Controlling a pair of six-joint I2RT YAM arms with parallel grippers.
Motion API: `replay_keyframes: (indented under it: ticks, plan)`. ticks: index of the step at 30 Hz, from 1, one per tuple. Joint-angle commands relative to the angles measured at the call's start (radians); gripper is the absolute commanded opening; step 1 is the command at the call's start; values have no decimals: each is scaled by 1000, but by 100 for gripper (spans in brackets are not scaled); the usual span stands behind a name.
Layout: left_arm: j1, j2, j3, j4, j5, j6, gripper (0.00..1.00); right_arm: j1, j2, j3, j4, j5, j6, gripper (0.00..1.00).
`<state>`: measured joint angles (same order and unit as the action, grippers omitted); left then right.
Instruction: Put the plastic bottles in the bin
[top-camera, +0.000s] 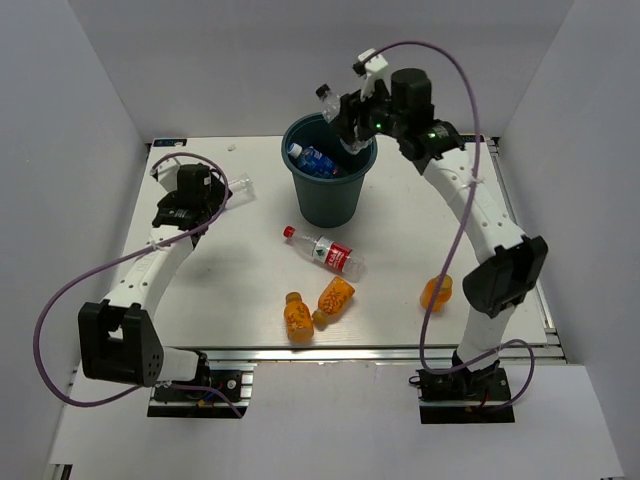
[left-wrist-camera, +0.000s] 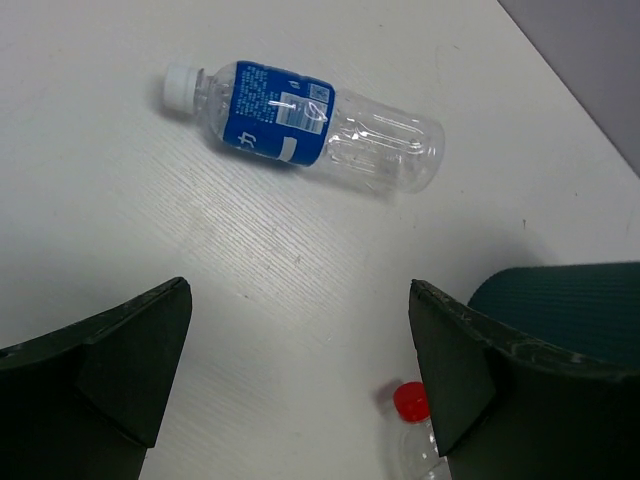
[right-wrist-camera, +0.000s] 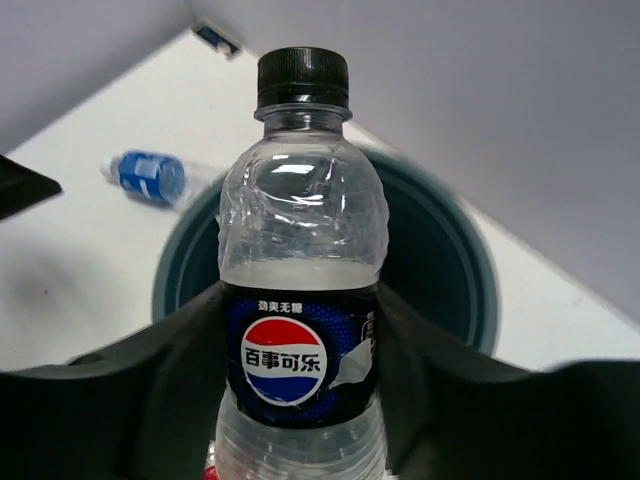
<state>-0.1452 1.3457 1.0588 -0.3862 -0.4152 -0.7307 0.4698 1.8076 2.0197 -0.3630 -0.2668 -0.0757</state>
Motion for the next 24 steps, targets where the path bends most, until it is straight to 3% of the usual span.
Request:
replay_keyframes:
  ticks: [1, 3, 4, 11, 18, 24]
  plan:
    - [10, 1, 36, -28, -68, -175, 98, 22, 44, 14, -37, 98, 70, 68]
    - [15, 21, 46, -55, -80, -269, 98, 32, 50, 20, -44, 107, 70, 88]
    - [16, 27, 50, -62, -83, -297, 98, 36, 49, 24, -48, 107, 70, 89]
    - [30, 127, 89, -79, -97, -507, 98, 38, -7, 21, -54, 144, 59, 89]
    - [70, 326, 208, -128, -109, -712, 98, 26, -177, -165, 27, 247, 34, 89]
    - [122, 507, 314, -128, -56, -799, 98, -3, -326, -349, 61, 294, -6, 89]
